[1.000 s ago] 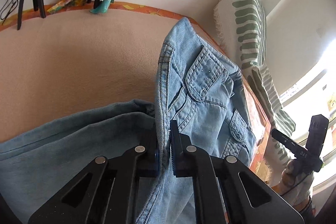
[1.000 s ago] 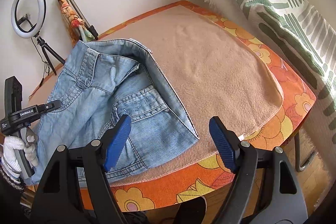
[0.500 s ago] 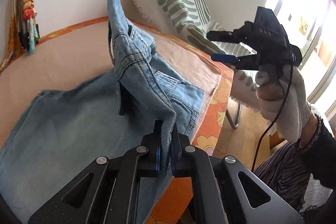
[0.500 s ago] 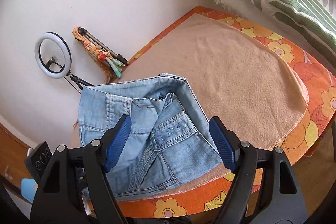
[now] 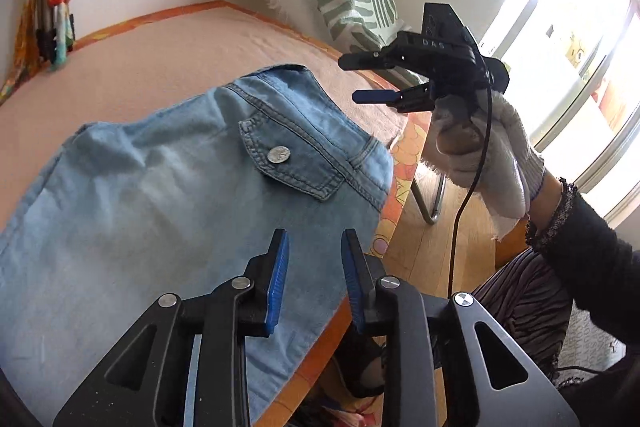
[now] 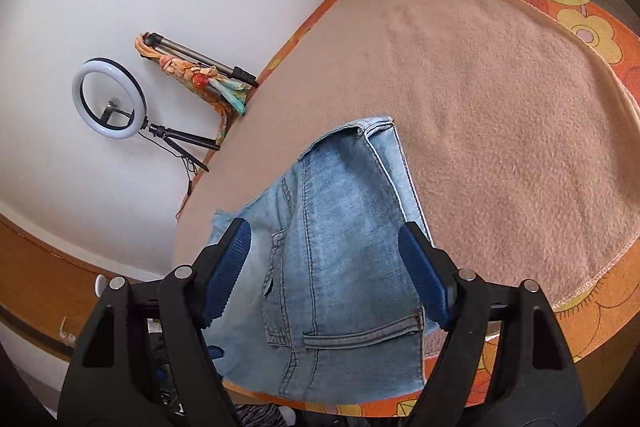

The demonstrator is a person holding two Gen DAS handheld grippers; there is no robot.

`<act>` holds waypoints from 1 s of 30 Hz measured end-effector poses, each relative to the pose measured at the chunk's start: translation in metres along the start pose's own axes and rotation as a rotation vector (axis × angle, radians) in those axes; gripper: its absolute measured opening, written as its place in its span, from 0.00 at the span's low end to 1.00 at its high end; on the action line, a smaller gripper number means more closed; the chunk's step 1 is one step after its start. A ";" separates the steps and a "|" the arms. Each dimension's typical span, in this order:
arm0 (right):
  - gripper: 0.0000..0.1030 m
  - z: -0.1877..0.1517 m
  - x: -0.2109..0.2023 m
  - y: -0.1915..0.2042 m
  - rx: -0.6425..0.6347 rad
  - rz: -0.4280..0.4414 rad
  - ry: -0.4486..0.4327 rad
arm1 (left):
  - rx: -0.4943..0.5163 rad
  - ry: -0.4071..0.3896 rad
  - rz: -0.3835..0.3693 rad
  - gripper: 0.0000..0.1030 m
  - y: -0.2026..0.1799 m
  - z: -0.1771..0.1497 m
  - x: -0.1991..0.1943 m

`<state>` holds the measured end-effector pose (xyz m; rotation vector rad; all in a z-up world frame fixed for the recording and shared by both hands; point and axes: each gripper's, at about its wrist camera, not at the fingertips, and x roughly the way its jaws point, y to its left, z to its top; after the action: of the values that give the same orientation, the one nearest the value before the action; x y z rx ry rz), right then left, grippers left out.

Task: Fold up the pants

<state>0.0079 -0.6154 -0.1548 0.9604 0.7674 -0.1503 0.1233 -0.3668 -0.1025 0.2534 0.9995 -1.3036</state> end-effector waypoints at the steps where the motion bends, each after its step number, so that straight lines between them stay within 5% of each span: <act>1: 0.77 0.003 0.002 0.005 -0.041 -0.052 -0.003 | -0.034 -0.008 -0.006 0.25 0.007 0.000 -0.010; 9: 0.75 0.024 0.029 0.028 -0.214 -0.295 -0.018 | -0.123 -0.129 0.211 0.30 0.056 -0.035 -0.093; 19: 0.73 -0.010 0.085 0.151 -0.622 -0.129 0.054 | -0.328 -0.171 0.424 0.35 0.133 -0.096 -0.141; 30: 0.71 -0.053 0.183 0.218 -0.924 -0.213 0.192 | -0.507 -0.207 0.483 0.39 0.191 -0.153 -0.188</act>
<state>0.2098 -0.4085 -0.1429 0.0138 0.9815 0.1161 0.2322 -0.0788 -0.1240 -0.0328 0.9800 -0.5987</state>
